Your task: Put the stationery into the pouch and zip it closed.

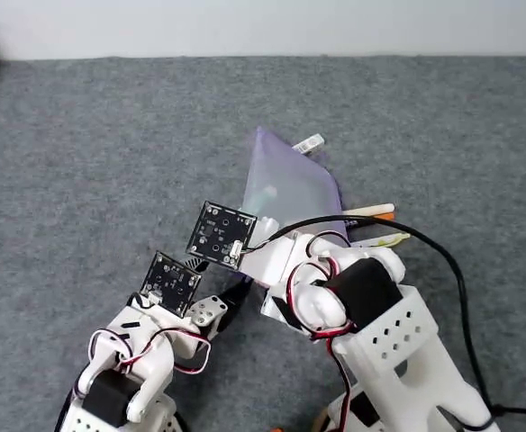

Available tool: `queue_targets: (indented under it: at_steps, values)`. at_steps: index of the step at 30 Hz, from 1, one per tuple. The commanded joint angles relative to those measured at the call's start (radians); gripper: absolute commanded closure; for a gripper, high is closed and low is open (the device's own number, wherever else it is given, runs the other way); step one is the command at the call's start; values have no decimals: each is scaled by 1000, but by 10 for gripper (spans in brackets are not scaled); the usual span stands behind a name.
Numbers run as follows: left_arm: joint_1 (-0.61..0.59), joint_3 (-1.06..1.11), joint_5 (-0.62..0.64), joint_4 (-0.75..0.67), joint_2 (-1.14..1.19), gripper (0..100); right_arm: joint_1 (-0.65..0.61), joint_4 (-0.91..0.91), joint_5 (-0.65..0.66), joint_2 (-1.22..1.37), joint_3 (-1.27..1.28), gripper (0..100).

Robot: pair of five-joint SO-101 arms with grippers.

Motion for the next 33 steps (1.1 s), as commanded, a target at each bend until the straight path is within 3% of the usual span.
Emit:
queue_targets:
  at_steps: [1, 33]
  values:
    - [-11, -68, -8, -20, -6, 776, -10, 5, -12, -24, -49, 990]
    - [-12, -54, -8, -15, -8, 776, -4, 1, -12, -28, -55, 990]
